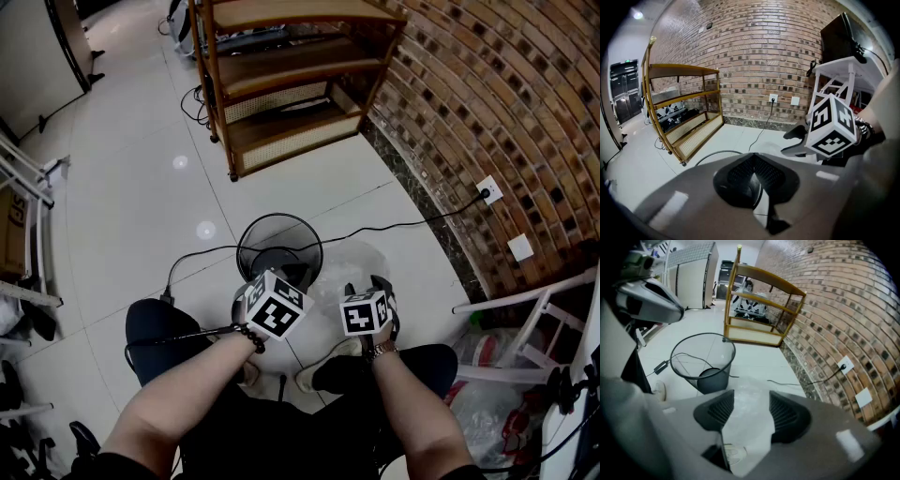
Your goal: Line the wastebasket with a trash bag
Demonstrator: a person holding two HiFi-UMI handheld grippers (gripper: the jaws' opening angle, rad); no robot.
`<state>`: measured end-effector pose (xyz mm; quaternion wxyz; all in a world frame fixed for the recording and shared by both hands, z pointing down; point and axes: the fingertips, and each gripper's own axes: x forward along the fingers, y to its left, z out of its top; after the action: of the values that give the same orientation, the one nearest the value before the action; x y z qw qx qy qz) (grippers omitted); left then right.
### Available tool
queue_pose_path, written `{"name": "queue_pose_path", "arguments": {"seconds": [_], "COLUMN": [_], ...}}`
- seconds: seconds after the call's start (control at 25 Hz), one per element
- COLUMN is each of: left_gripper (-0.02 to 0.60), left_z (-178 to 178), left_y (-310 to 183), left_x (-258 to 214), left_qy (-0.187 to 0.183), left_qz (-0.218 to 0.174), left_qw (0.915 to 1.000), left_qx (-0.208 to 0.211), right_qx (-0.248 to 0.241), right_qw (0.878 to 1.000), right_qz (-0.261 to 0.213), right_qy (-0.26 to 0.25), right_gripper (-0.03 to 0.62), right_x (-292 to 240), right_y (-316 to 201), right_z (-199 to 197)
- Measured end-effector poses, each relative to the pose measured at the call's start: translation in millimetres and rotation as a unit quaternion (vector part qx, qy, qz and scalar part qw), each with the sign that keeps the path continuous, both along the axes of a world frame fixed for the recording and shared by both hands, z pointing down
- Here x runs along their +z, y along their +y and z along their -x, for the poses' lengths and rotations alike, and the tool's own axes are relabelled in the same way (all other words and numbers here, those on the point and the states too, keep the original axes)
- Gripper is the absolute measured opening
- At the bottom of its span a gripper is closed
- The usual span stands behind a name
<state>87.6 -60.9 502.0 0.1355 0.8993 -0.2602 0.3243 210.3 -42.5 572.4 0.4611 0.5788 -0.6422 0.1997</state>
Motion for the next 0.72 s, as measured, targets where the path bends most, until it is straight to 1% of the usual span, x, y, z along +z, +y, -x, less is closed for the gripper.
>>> {"name": "queue_pose_path", "arguments": {"seconds": [0.24, 0.52, 0.72], "left_gripper": [0.003, 0.003, 0.004], "left_z": [-12, -16, -11], "left_y": [-13, -18, -21], "left_x": [9, 15, 19], "left_qy": [-0.009, -0.013, -0.018], "left_qz": [-0.004, 0.002, 0.008], "left_qw": [1.0, 0.9999, 0.9998], "left_qx": [0.001, -0.003, -0.009], "right_qx": [0.023, 0.037, 0.057], "right_qw": [0.999, 0.997, 0.995], "right_qz": [0.019, 0.041, 0.062], "right_qy": [0.026, 0.045, 0.056], "right_gripper": [0.264, 0.264, 0.262], "right_x": [31, 67, 86], "right_y": [-20, -40, -46], "right_z": [-30, -41, -51]}}
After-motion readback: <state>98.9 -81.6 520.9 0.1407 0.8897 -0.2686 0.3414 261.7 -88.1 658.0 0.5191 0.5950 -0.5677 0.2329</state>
